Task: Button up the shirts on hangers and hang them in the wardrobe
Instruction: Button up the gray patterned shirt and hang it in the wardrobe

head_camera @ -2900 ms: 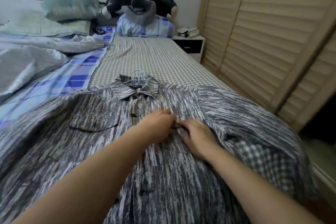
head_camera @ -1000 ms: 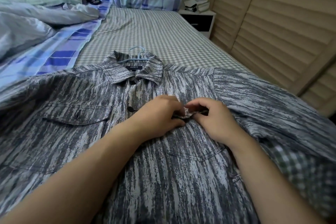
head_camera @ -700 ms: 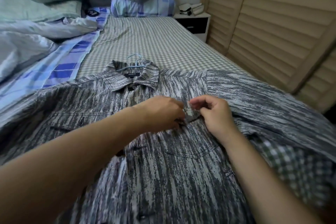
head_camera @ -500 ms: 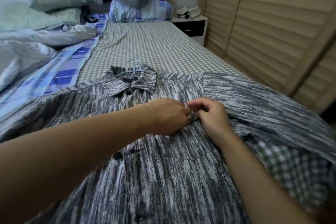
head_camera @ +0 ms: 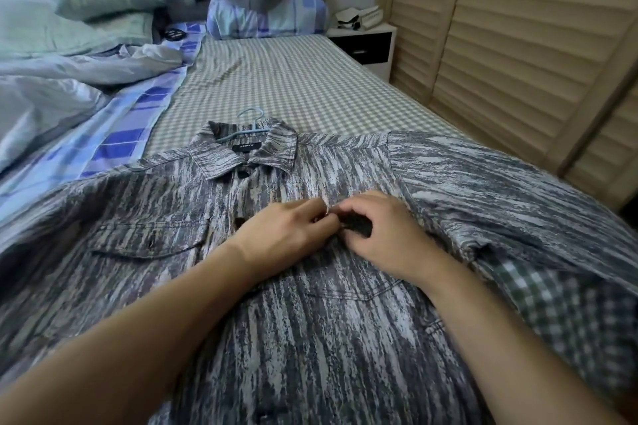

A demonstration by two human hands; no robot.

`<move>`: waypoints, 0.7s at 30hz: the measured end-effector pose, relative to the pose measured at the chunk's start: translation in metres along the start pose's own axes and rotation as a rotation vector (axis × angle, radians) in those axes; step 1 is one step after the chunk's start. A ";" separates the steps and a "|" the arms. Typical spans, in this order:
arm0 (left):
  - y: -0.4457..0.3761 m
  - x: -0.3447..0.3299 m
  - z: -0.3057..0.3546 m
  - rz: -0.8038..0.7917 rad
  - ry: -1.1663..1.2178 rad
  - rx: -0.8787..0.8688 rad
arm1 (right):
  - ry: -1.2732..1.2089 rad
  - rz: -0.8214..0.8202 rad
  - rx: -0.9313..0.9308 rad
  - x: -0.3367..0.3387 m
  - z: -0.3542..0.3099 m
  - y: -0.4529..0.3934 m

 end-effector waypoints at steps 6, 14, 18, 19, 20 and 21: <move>0.007 0.003 0.004 0.095 -0.006 -0.059 | 0.190 -0.009 0.046 -0.005 -0.011 0.003; 0.007 0.003 0.001 0.168 -0.002 -0.022 | 0.309 0.139 -0.002 -0.008 -0.016 -0.003; 0.009 0.002 -0.002 0.103 0.038 0.028 | 0.259 0.197 0.043 -0.012 -0.017 0.004; 0.008 0.003 -0.001 0.090 0.044 0.026 | 0.250 0.205 0.047 -0.013 -0.016 0.005; 0.008 0.005 0.002 0.084 0.051 0.022 | 0.239 0.220 0.047 -0.013 -0.014 0.005; 0.007 0.006 0.005 0.087 0.056 0.025 | 0.226 0.238 0.046 -0.013 -0.013 0.005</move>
Point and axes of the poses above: each hand's wrist, its own y-axis away from the middle knuckle, its own x-axis out of the back of the hand, z = x × y, the point moved 6 cm from there along -y, towards the middle knuckle, and after that the axes turned 15 degrees about y, right-handed, at the moved point
